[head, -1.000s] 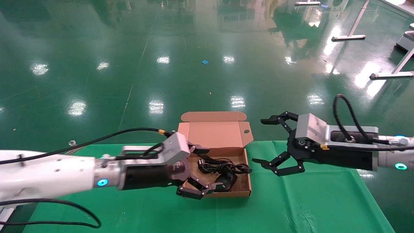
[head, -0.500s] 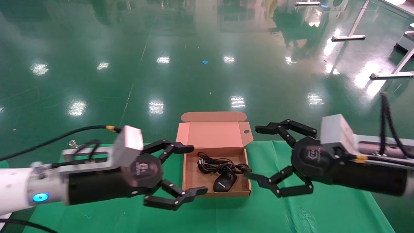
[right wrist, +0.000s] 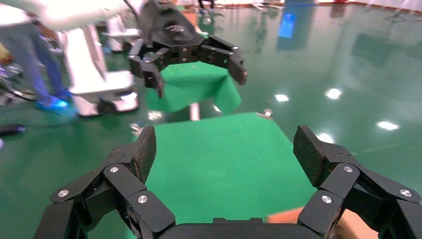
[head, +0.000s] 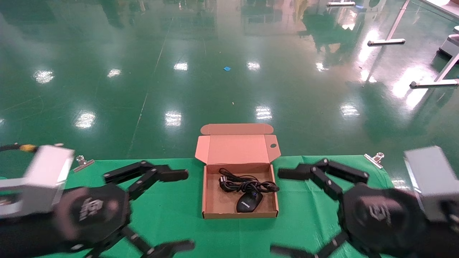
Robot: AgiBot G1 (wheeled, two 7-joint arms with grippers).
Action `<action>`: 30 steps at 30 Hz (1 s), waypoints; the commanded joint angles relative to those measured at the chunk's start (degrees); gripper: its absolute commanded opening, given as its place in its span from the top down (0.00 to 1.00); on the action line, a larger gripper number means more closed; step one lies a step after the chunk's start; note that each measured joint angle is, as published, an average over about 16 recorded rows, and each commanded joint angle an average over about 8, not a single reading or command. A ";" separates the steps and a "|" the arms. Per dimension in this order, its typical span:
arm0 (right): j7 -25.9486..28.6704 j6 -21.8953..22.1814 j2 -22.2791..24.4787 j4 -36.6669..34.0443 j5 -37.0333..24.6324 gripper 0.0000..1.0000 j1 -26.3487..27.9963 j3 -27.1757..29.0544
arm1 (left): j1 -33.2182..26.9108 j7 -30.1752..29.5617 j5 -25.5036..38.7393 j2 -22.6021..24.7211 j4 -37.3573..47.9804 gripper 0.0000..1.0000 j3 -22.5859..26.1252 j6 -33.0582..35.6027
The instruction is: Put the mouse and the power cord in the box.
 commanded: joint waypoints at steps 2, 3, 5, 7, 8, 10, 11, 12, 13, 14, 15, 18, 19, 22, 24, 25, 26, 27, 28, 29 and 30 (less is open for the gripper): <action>2.74 -0.87 1.18 3.08 1.77 0.00 -2.13 1.71 | 1.48 -0.84 -1.99 -2.04 -2.08 0.00 -2.18 1.88; 3.27 -1.04 1.40 3.83 2.14 0.00 -2.61 2.07 | 1.88 -1.05 -2.54 -2.61 -2.65 0.00 -2.78 2.40; 3.94 -1.27 1.70 4.91 2.67 0.01 -3.29 2.57 | 2.50 -1.36 -3.41 -3.47 -3.53 0.00 -3.71 3.20; 4.16 -1.36 1.81 5.45 2.92 0.13 -3.63 2.79 | 2.83 -1.50 -3.91 -3.92 -3.99 0.00 -4.20 3.62; 4.24 -1.40 1.86 5.66 3.03 0.21 -3.76 2.88 | 2.98 -1.56 -4.13 -4.11 -4.19 0.00 -4.41 3.81; 4.27 -1.42 1.89 5.80 3.11 0.28 -3.86 2.94 | 3.13 -1.60 -4.35 -4.30 -4.38 0.00 -4.62 4.00; 4.22 -1.41 1.87 5.68 3.08 0.28 -3.80 2.90 | 3.08 -1.57 -4.29 -4.22 -4.29 0.00 -4.53 3.92; 4.16 -1.40 1.85 5.55 3.04 0.28 -3.74 2.86 | 3.03 -1.55 -4.21 -4.13 -4.20 0.00 -4.43 3.84; 4.11 -1.38 1.83 5.42 2.99 0.28 -3.66 2.82 | 2.96 -1.52 -4.12 -4.03 -4.10 0.00 -4.33 3.75; 4.07 -1.36 1.80 5.30 2.94 0.23 -3.59 2.77 | 2.90 -1.50 -4.02 -3.95 -4.01 0.00 -4.22 3.67; 4.03 -1.34 1.78 5.18 2.89 0.15 -3.52 2.73 | 2.84 -1.48 -3.92 -3.86 -3.92 0.00 -4.13 3.60; 3.92 -1.30 1.72 4.90 2.75 0.00 -3.35 2.62 | 2.67 -1.42 -3.67 -3.65 -3.70 0.00 -3.88 3.37; 3.89 -1.28 1.70 4.82 2.71 0.00 -3.30 2.58 | 2.62 -1.40 -3.60 -3.58 -3.63 0.00 -3.81 3.30; 3.81 -1.24 1.67 4.62 2.62 0.00 -3.18 2.50 | 2.50 -1.35 -3.40 -3.42 -3.47 0.00 -3.64 3.14; 3.77 -1.22 1.65 4.51 2.56 0.00 -3.11 2.45 | 2.44 -1.32 -3.30 -3.33 -3.38 0.00 -3.55 3.06; 3.75 -1.21 1.64 4.45 2.54 0.00 -3.08 2.43 | 2.41 -1.30 -3.25 -3.29 -3.33 0.00 -3.51 3.03; 3.73 -1.20 1.63 4.41 2.51 0.00 -3.05 2.41 | 2.38 -1.29 -3.22 -3.26 -3.29 0.00 -3.47 3.01; 3.71 -1.20 1.62 4.36 2.49 0.00 -3.03 2.39 | 2.36 -1.28 -3.18 -3.23 -3.26 0.00 -3.44 2.99; 3.70 -1.19 1.62 4.32 2.47 0.00 -3.01 2.37 | 2.33 -1.27 -3.15 -3.19 -3.22 0.00 -3.40 2.96; 3.68 -1.19 1.61 4.28 2.46 0.00 -2.98 2.36 | 2.31 -1.26 -3.12 -3.17 -3.19 0.00 -3.37 2.93; 3.67 -1.18 1.61 4.25 2.44 0.00 -2.96 2.35 | 2.29 -1.26 -3.10 -3.14 -3.17 0.00 -3.34 2.90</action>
